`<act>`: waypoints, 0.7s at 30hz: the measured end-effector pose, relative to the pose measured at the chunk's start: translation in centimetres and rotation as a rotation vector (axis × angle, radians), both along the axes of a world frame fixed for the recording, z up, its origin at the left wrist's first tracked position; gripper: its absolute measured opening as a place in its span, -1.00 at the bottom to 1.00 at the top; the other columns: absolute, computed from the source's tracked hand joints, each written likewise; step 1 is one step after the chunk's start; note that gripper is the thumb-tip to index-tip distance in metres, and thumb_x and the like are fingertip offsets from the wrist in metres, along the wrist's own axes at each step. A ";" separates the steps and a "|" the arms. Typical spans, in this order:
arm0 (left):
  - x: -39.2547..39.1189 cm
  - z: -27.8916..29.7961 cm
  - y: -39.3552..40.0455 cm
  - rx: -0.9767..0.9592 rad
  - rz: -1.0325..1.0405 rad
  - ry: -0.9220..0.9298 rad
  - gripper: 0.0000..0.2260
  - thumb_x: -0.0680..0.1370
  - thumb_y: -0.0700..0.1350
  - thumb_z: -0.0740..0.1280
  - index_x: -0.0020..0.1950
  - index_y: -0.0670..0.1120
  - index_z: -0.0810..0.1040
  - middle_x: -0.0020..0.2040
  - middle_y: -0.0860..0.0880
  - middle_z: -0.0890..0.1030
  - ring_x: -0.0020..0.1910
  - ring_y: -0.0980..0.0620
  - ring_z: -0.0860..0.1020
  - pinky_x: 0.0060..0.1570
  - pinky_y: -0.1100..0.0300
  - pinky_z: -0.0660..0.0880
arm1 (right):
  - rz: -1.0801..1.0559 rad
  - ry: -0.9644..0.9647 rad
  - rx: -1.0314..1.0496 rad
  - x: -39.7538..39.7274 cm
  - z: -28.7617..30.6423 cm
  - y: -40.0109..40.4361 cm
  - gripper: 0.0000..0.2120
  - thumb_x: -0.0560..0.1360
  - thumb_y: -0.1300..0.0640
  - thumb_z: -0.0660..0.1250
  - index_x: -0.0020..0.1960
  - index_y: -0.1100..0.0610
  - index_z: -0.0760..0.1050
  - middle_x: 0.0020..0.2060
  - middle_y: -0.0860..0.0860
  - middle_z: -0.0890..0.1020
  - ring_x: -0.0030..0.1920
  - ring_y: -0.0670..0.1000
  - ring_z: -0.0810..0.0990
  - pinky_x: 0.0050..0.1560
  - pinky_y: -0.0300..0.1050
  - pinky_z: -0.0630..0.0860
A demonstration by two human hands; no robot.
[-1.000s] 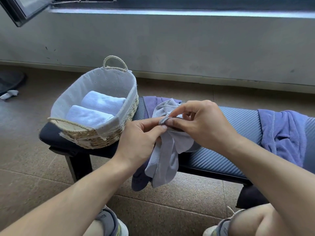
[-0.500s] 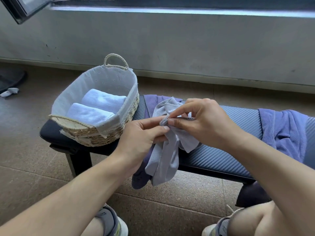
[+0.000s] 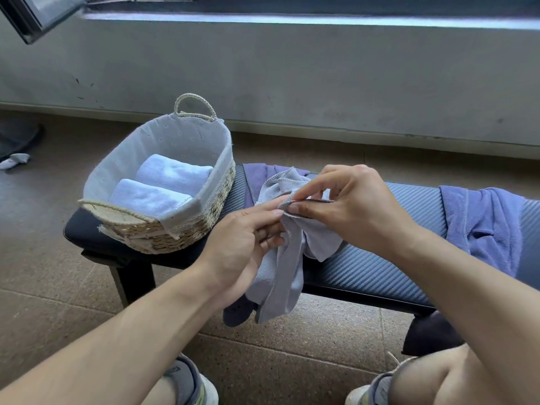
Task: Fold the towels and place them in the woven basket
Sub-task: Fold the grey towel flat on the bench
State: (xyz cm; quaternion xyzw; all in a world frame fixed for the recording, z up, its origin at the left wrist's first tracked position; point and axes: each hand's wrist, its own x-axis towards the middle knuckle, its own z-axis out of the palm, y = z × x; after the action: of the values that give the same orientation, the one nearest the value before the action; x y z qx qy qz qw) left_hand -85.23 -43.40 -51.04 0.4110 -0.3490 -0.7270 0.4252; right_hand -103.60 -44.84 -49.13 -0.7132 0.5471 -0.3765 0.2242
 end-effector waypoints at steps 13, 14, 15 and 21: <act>-0.1 0.5 0.7 -0.093 -0.052 -0.103 -0.75 0.47 -0.13 0.37 0.10 -0.08 0.71 -0.18 0.07 0.70 -0.28 0.25 0.58 -0.30 0.41 0.44 | -0.040 0.059 -0.009 -0.2 -0.6 0.2 -0.79 0.29 -0.23 0.58 -0.17 -0.16 0.71 -0.27 -0.13 0.64 -0.34 -0.18 0.46 -0.28 -0.14 0.39; -0.1 0.5 0.8 -0.102 -0.043 -0.120 -0.75 0.47 -0.15 0.38 0.13 -0.09 0.70 -0.17 0.07 0.70 -0.27 0.26 0.58 -0.30 0.42 0.44 | -0.048 0.072 -0.020 -0.1 -0.7 0.2 -0.78 0.28 -0.26 0.55 -0.17 -0.17 0.71 -0.27 -0.14 0.63 -0.33 -0.18 0.45 -0.28 -0.13 0.41; -0.2 0.5 0.8 -0.110 -0.032 -0.137 -0.76 0.50 -0.17 0.38 0.14 -0.10 0.69 -0.15 0.07 0.71 -0.26 0.26 0.59 -0.30 0.43 0.45 | -0.059 0.079 -0.028 0.0 -0.8 0.2 -0.76 0.27 -0.29 0.51 -0.18 -0.17 0.70 -0.27 -0.15 0.63 -0.33 -0.18 0.45 -0.27 -0.12 0.43; 0.1 0.0 0.7 -0.134 0.027 -0.344 -0.86 0.58 -0.15 0.40 -0.01 0.00 0.77 -0.12 0.08 0.73 -0.14 0.19 0.57 -0.22 0.40 0.44 | -0.001 0.156 0.037 0.3 -0.6 0.3 -0.81 0.32 -0.19 0.58 -0.17 -0.14 0.69 -0.25 -0.18 0.61 -0.25 -0.19 0.52 -0.23 -0.19 0.45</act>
State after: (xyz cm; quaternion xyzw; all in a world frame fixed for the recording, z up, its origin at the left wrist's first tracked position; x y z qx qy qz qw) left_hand -85.13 -42.66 -51.02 0.5047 -0.4586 -0.6152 0.3957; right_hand -103.26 -44.55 -49.75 -0.7360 0.5701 -0.3096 0.1937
